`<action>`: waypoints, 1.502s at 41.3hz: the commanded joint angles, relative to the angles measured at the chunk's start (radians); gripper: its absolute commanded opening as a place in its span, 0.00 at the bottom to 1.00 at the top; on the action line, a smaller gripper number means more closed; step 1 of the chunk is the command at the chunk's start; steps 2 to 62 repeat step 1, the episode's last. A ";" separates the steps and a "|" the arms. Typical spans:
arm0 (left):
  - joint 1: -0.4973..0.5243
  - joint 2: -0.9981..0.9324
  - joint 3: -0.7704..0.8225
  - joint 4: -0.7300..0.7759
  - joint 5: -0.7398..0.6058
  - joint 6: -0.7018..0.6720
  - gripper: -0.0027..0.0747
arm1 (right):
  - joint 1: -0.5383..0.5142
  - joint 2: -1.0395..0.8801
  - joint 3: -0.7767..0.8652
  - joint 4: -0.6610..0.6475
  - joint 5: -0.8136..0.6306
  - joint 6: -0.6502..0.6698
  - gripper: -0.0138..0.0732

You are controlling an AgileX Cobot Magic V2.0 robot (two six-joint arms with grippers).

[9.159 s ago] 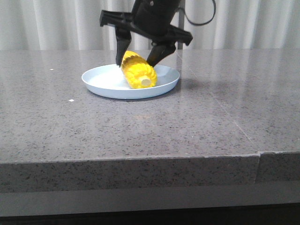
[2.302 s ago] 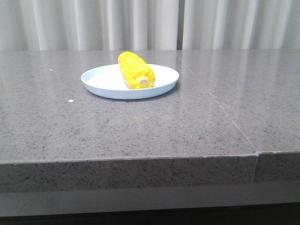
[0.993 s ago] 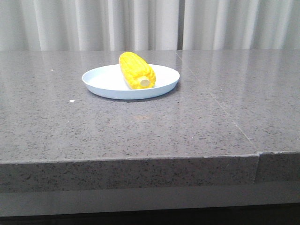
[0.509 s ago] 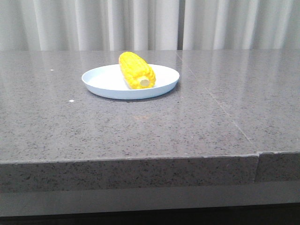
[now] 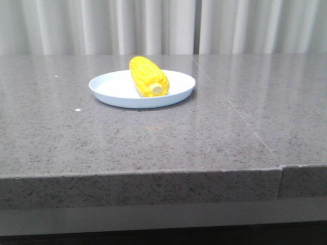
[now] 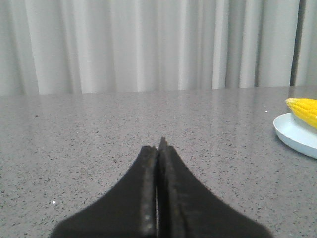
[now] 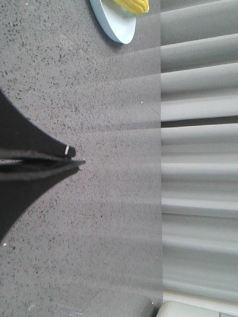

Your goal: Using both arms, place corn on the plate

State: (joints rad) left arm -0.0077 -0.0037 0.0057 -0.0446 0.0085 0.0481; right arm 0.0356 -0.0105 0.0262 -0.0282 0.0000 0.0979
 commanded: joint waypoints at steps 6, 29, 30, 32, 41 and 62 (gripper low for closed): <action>0.002 -0.022 0.002 -0.006 -0.084 -0.008 0.01 | 0.003 -0.012 -0.016 0.003 -0.078 -0.002 0.08; 0.002 -0.022 0.002 -0.006 -0.084 -0.008 0.01 | 0.003 -0.012 -0.016 0.003 -0.078 -0.002 0.08; 0.002 -0.022 0.002 -0.006 -0.084 -0.008 0.01 | 0.003 -0.012 -0.016 0.003 -0.078 -0.002 0.08; 0.002 -0.022 0.002 -0.006 -0.084 -0.008 0.01 | 0.003 -0.012 -0.016 0.003 -0.078 -0.002 0.08; 0.002 -0.022 0.002 -0.006 -0.084 -0.008 0.01 | 0.003 -0.012 -0.016 0.003 -0.078 -0.002 0.08; 0.002 -0.022 0.002 -0.006 -0.084 -0.008 0.01 | 0.003 -0.012 -0.016 0.003 -0.078 -0.002 0.08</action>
